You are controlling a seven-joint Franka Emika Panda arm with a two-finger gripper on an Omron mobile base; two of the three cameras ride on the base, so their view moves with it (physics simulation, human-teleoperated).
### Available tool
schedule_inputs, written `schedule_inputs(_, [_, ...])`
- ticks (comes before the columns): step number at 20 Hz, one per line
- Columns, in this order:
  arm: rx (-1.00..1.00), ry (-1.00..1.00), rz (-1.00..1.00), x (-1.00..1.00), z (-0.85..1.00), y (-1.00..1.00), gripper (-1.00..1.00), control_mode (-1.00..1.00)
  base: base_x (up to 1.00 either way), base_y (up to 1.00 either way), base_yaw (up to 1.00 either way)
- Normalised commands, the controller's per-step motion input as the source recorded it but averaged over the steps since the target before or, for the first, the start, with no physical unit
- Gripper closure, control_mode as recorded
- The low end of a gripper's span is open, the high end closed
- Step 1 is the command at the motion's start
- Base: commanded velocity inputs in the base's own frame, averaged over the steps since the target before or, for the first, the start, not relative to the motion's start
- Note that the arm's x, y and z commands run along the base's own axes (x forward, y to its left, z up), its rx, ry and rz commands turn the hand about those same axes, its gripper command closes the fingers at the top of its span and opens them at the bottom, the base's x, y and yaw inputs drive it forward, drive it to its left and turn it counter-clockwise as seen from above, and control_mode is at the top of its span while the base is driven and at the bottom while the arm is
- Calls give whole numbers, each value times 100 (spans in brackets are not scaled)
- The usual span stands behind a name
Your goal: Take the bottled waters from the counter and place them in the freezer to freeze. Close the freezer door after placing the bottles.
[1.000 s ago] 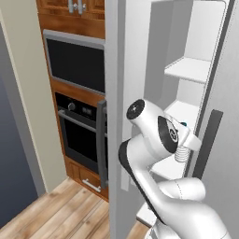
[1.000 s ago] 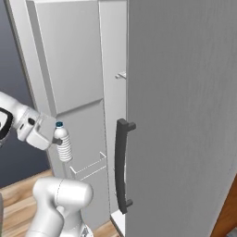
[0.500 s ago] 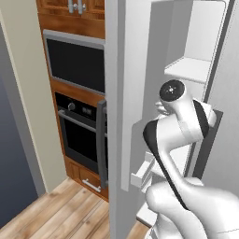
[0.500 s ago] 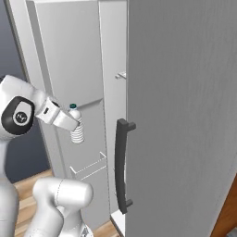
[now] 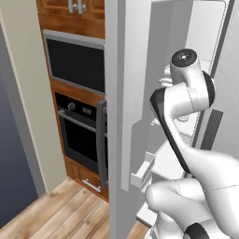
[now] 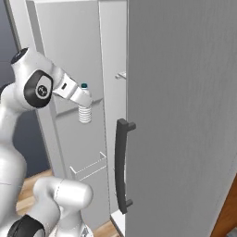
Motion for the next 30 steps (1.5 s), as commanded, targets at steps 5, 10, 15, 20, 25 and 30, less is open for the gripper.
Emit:
schedule_inputs(5, [0, 8, 0, 39, 30, -25, 100, -100, 0, 0, 0])
schedule_inputs(10, [1, 8, 0, 35, 15, -35, 100, -100, 0, 0, 0])
schedule_inputs(15, [0, 0, 0, 44, 33, -16, 100, -100, 0, 0, 0])
schedule_inputs(20, [0, 0, 0, 37, 50, -25, 100, -100, 0, 0, 0])
schedule_inputs(25, [-1, -3, 0, 21, 30, -24, 100, -100, 0, 0, 0])
schedule_inputs(30, [-11, -15, 5, 25, 0, -21, 100, -100, 0, 0, 0])
